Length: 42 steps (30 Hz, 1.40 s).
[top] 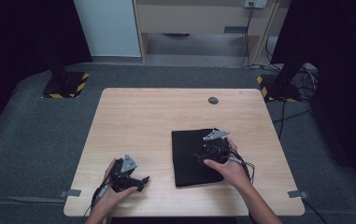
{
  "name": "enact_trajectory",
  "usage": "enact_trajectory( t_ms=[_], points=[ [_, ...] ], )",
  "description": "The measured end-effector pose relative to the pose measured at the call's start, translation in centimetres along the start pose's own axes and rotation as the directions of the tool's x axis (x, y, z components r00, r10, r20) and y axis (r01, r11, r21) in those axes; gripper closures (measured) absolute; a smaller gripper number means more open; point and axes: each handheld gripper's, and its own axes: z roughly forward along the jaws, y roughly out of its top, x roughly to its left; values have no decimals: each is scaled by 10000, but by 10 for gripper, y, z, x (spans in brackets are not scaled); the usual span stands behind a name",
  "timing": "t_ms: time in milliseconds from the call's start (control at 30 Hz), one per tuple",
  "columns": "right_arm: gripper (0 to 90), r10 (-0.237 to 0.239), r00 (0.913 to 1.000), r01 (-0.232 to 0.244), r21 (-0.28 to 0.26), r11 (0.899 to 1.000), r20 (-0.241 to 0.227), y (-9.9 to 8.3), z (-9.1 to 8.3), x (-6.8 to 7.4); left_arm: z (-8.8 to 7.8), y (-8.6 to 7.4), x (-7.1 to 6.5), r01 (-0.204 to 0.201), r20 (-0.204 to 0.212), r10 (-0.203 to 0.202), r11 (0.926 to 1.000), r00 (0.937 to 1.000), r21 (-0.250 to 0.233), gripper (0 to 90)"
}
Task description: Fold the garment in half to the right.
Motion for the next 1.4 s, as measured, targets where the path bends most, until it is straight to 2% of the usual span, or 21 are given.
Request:
enact_trajectory(
  t_ms=[233, 367, 500, 600, 800, 1100, 1333, 1400],
  points=[
    [33, -339, 9994, 340, 305, 9990, -37, 3, 5, 3, 0, 0, -1, -33, 68, 32, 9999, 10000, 95, 43],
    [34, -77, 10000, 76, 496, 9987, 26, -2, 11, 2, 0, 0, 0, 111, 190, -113, 9999, 9998, 81, 43],
    [19, -36, 9999, 25, 719, 9974, 149, -7, 20, 2, -2, -1, 3, 57, 76, -59, 9998, 10000, 175, 43],
    [2, 23, 9992, -58, 897, 9960, 395, -10, 31, 5, -6, -2, 9, 270, 2, -270, 9996, 9996, 111, 43],
    [2, 610, 9952, -645, 450, 9969, 766, -2, 44, 5, -9, -4, 11, 386, -64, -385, 9992, 9992, 91, 44],
    [3, 716, 9937, -730, 129, 9973, 861, 7, 56, -2, -10, -4, 12, 331, -138, -328, 9992, 9994, 244, 43],
    [3, 663, 9944, -707, 518, 9962, 820, 16, 62, -6, -6, -5, 10, 328, -17, -328, 9987, 9995, 378, 44],
    [3, 625, 9949, -676, 625, 9958, 796, 19, 63, -7, -6, -6, 11, 444, 79, -447, 9984, 9990, 354, 41]
  ],
)
